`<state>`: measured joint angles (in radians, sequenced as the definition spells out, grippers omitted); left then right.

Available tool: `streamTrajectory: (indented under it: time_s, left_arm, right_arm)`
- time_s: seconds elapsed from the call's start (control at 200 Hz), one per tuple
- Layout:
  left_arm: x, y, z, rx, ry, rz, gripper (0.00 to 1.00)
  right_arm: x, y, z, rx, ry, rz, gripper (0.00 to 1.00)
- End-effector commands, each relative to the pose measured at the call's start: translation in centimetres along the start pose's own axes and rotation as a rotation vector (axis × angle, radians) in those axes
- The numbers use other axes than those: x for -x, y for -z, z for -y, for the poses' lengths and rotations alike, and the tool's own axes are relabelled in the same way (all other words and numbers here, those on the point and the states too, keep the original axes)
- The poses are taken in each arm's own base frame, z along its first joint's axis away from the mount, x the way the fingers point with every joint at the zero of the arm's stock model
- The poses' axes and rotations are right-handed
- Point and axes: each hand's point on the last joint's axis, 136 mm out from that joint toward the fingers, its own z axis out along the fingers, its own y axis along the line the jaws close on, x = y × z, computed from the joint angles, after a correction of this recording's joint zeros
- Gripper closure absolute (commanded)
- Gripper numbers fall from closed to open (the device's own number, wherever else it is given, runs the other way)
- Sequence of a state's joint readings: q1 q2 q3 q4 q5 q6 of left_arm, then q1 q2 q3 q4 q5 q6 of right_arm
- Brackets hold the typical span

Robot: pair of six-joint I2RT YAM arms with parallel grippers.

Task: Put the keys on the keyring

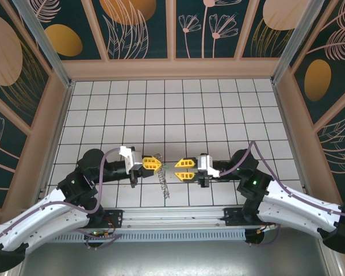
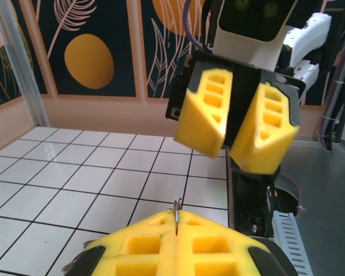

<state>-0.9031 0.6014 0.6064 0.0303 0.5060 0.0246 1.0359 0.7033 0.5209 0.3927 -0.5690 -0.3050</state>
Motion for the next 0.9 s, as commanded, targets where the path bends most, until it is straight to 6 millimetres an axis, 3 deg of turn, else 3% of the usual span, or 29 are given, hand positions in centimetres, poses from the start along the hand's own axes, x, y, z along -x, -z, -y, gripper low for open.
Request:
streamTrajectory:
  time_s: [0.0, 0.891]
  left_arm:
    - [1.6, 0.3, 1.1, -0.055, -0.045, 0.075, 1.0]
    - [0.8, -0.1, 1.5, -0.094, -0.046, 0.06, 1.0]
  right_arm:
    - [0.8, -0.1, -0.4, 0.029, -0.037, 0.009, 0.76]
    - [-0.2, -2.6, 0.8, 0.046, -0.067, -0.003, 0.72]
